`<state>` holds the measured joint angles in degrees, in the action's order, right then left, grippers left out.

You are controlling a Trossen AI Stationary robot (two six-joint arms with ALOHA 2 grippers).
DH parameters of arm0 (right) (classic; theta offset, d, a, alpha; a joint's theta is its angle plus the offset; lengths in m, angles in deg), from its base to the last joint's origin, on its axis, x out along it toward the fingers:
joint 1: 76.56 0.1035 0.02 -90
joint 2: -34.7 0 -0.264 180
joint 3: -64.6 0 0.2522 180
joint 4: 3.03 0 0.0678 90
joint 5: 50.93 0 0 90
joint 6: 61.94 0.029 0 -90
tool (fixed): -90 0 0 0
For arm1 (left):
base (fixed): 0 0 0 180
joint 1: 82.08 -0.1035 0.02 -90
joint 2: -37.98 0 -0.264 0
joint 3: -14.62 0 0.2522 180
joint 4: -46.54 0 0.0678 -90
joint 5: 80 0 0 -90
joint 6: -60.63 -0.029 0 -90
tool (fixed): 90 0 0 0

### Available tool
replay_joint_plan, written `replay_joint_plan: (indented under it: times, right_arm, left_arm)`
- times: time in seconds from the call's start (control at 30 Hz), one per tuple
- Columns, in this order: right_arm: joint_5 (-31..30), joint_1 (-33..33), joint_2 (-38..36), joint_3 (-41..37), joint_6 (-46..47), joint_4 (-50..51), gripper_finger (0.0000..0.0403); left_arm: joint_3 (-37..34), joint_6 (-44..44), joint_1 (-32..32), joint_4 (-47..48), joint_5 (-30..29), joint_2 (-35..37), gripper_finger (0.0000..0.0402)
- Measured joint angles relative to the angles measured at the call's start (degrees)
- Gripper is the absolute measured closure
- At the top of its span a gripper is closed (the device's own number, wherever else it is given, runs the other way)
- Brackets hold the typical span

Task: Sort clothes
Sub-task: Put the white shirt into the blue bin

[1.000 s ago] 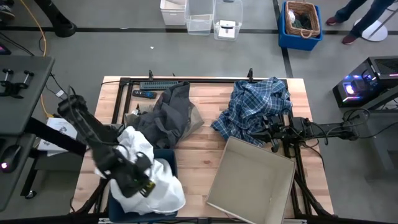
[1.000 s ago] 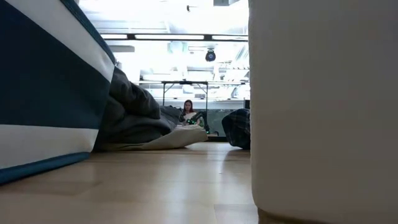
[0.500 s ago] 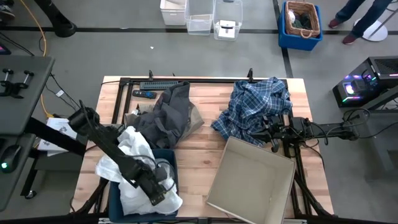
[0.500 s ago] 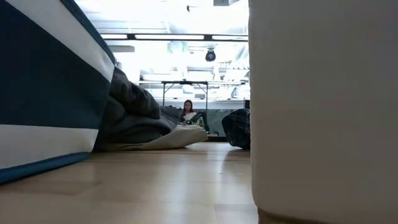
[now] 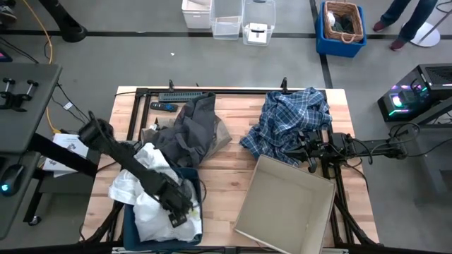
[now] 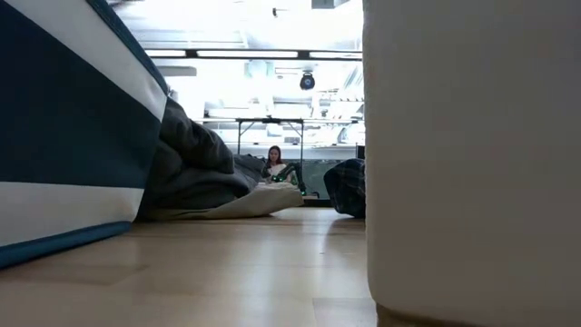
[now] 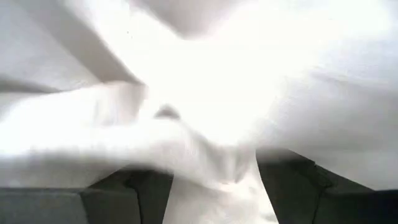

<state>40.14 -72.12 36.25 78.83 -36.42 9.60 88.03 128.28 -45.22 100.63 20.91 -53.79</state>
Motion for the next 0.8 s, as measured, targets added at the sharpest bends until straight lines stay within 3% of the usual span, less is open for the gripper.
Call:
replay_joint_plan:
  times: [0.13, 0.3, 0.63, 0.73, 0.8]
  right_arm:
    - [-0.02, 0.00, 0.00, 0.00, 0.00, 0.00, 0.0402]
    - [-0.02, -0.01, 0.00, 0.00, 0.00, 0.00, 0.0402]
    - [-0.02, -0.01, 0.00, 0.00, 0.00, 0.00, 0.0402]
    - [0.00, -0.01, 0.00, 0.00, 0.00, 0.00, 0.0402]
    - [-0.02, 0.02, 0.00, 0.00, 0.00, 0.00, 0.0402]
  left_arm:
    - [0.00, -1.66, -0.03, -0.02, -2.85, 8.66, 0.0183]
    - [0.05, 7.40, -1.77, 4.24, -5.34, 17.74, 0.0183]
    - [0.11, 38.92, -2.24, 31.59, -32.54, 34.74, 0.0183]
    - [0.11, 45.06, -1.55, 38.65, -33.76, 35.02, 0.0183]
    - [0.11, 46.99, -1.55, 43.21, -30.60, 34.00, 0.0183]
